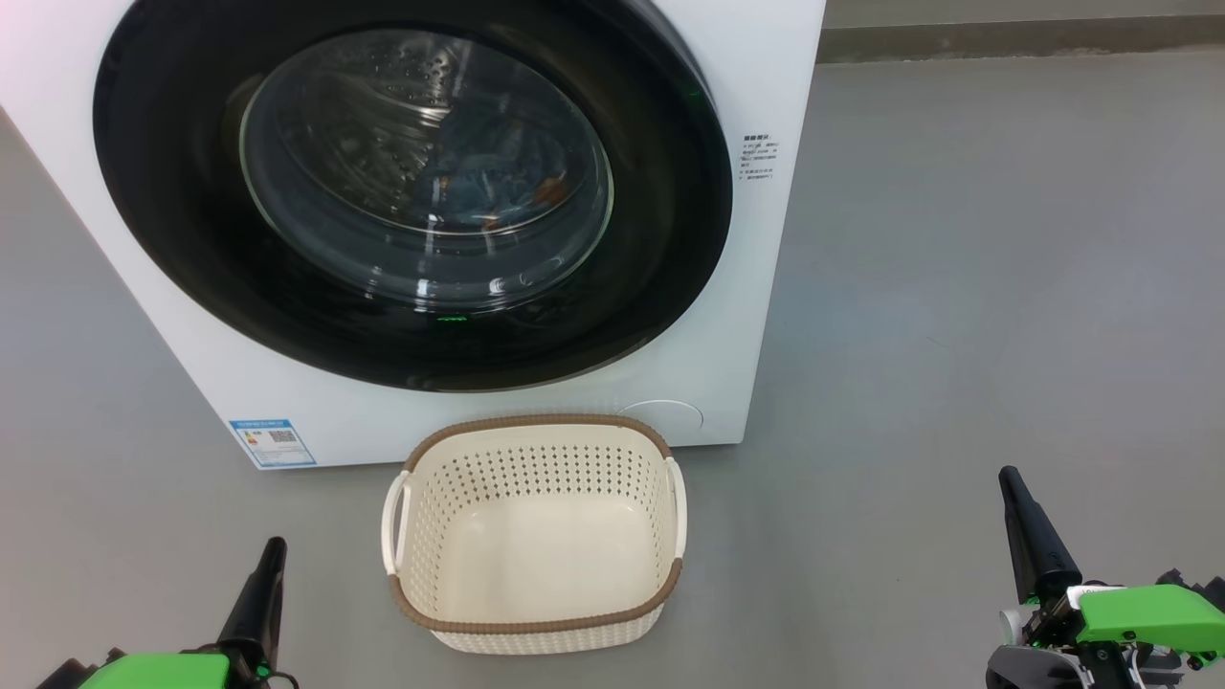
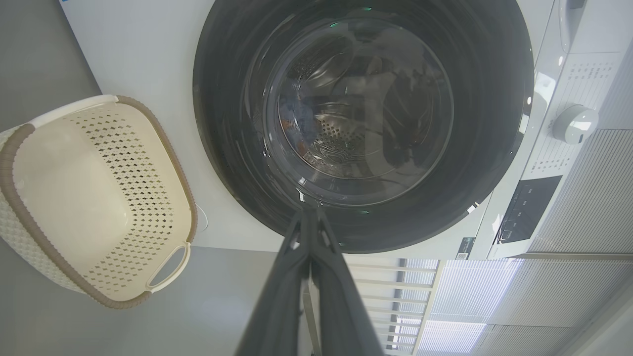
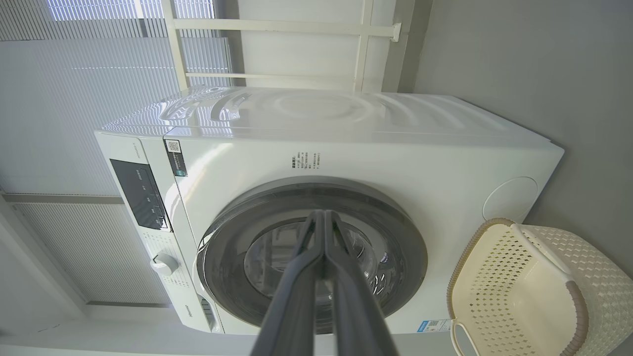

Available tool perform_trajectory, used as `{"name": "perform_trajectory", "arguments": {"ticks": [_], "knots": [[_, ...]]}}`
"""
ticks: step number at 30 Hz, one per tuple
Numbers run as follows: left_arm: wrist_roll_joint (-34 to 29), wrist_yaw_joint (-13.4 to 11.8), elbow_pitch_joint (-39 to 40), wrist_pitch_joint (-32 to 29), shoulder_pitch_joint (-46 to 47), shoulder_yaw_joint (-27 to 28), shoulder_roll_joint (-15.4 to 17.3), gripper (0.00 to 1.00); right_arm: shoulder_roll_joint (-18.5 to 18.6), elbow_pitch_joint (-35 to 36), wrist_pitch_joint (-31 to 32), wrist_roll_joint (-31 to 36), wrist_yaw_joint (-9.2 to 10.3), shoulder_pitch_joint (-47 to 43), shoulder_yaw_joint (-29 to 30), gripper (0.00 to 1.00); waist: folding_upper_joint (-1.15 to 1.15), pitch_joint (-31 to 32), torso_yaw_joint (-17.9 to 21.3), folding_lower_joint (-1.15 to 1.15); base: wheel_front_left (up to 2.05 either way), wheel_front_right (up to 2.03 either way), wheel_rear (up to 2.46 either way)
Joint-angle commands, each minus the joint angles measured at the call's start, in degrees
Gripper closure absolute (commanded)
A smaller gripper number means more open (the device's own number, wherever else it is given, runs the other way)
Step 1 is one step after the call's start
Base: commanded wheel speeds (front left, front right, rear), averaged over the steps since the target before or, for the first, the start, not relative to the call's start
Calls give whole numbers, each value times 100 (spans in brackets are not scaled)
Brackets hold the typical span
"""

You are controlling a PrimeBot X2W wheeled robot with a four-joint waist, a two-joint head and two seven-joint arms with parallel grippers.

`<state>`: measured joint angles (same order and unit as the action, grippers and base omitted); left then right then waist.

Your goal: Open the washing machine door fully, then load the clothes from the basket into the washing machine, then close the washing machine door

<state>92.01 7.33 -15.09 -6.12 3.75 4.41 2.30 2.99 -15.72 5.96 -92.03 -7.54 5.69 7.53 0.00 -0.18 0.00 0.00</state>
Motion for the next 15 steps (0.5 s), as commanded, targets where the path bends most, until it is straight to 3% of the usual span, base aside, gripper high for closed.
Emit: {"name": "perform_trajectory", "arguments": {"ticks": [1, 15], "knots": [[24, 15, 106, -28, 243, 201, 69, 100, 7, 170, 35, -31, 5, 47, -123, 100, 0, 0, 0, 0, 0, 0, 0], [21, 15, 106, -31, 243, 204, 67, 100, 4, 170, 40, -27, 5, 47, -117, 100, 0, 0, 0, 0, 0, 0, 0]]}}
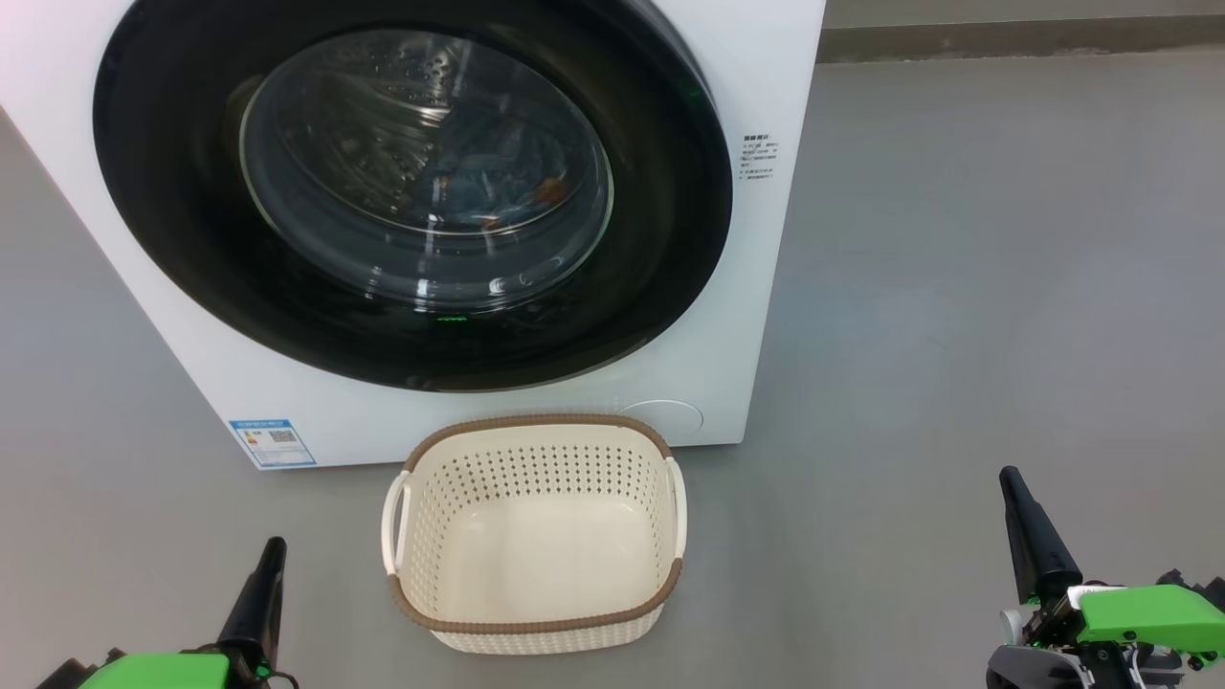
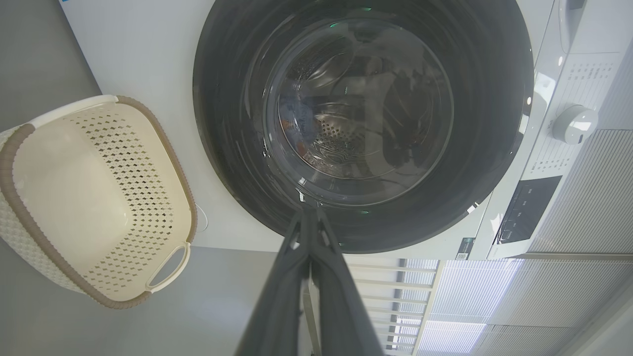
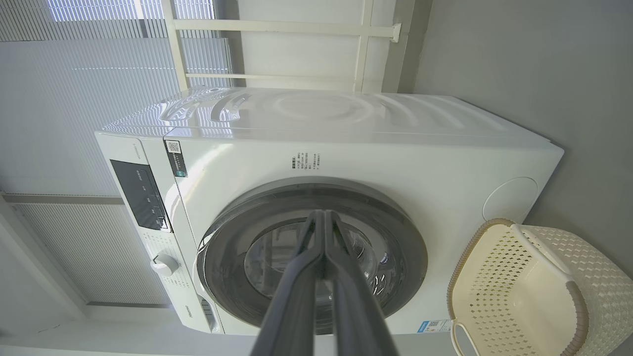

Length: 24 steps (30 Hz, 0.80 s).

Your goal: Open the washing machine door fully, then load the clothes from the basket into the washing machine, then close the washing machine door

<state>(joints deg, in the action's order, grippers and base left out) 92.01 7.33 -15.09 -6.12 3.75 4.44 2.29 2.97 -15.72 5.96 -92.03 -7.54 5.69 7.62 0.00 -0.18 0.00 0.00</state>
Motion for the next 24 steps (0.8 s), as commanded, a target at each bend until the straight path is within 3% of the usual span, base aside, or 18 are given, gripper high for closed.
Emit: {"name": "perform_trajectory", "arguments": {"ticks": [1, 24], "knots": [[21, 15, 106, -31, 243, 201, 68, 100, 6, 170, 40, -26, 5, 47, -125, 100, 0, 0, 0, 0, 0, 0, 0], [18, 15, 106, -34, 243, 205, 65, 100, 1, 170, 45, -21, 5, 48, -119, 100, 0, 0, 0, 0, 0, 0, 0]]}}
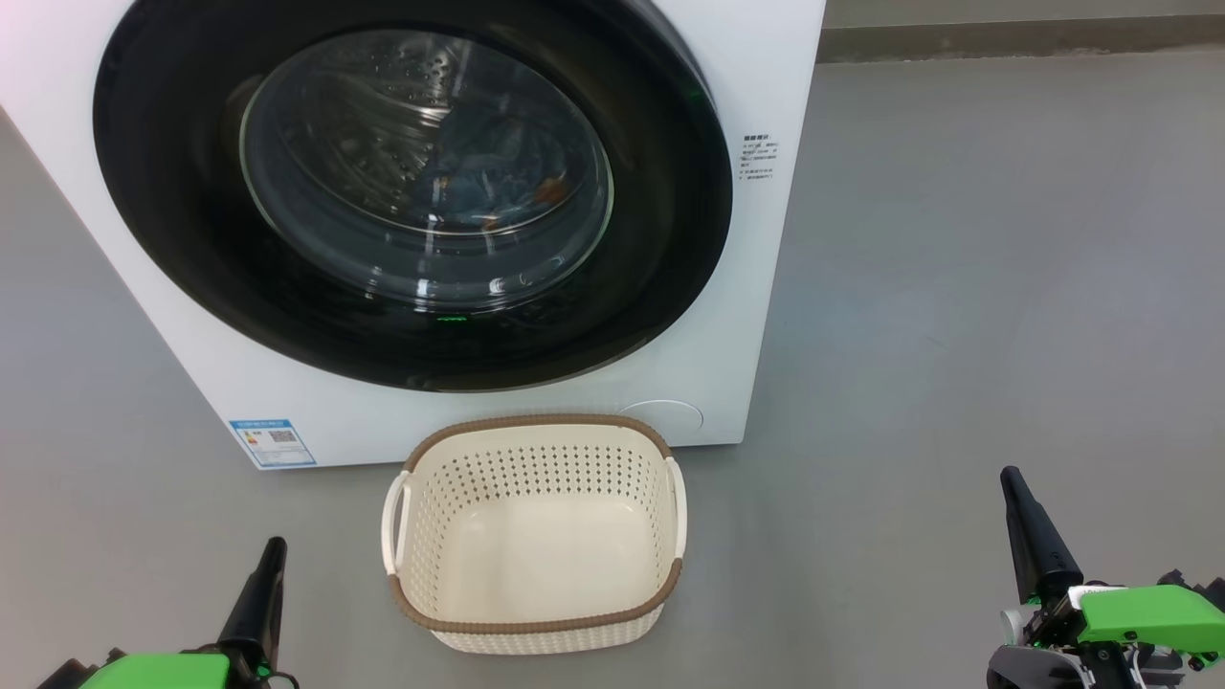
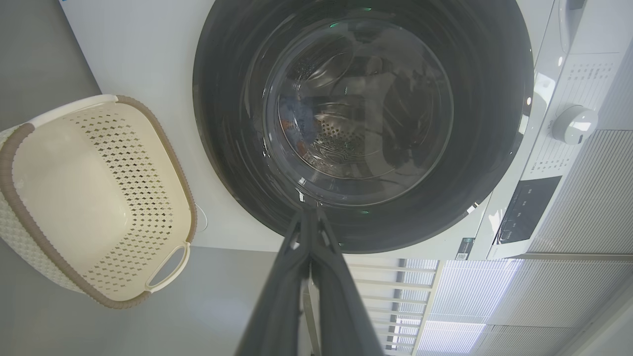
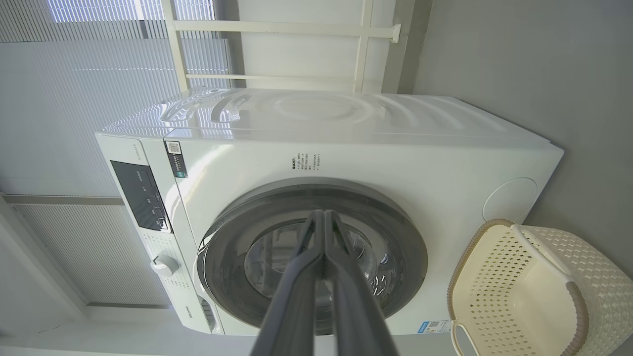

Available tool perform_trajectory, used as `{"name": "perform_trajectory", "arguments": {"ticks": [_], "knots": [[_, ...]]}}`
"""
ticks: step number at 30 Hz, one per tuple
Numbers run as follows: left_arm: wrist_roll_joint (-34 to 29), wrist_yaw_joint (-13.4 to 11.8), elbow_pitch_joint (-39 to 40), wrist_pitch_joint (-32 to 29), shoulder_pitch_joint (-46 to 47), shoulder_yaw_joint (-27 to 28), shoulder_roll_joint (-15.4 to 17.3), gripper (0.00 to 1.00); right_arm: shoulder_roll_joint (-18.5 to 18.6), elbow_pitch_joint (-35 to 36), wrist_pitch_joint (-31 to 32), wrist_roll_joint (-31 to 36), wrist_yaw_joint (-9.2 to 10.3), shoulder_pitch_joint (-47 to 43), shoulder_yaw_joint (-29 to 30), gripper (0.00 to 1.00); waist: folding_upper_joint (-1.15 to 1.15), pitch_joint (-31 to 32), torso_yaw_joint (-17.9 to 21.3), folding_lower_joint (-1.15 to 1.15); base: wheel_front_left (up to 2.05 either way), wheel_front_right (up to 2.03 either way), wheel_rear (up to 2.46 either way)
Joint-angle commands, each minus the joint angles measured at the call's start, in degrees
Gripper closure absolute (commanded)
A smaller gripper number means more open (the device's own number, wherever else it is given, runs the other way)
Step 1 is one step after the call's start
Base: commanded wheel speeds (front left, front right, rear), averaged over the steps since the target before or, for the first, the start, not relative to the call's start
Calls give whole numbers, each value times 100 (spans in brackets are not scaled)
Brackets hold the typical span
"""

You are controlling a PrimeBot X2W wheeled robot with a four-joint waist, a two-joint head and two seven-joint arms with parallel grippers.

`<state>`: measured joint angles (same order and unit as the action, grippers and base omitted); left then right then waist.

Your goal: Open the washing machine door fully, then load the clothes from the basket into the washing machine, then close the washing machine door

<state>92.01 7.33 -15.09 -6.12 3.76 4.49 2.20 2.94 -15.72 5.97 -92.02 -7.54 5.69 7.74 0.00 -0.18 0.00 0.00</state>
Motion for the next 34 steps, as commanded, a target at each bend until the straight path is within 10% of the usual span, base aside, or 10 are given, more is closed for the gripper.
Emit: {"name": "perform_trajectory", "arguments": {"ticks": [1, 34], "knots": [[18, 15, 106, -34, 242, 201, 74, 100, 4, 170, 45, -22, 5, 49, -130, 100, 0, 0, 0, 0, 0, 0, 0], [14, 15, 106, -37, 243, 205, 71, 100, 0, 169, 50, -16, 5, 49, -124, 100, 0, 0, 0, 0, 0, 0, 0]]}}
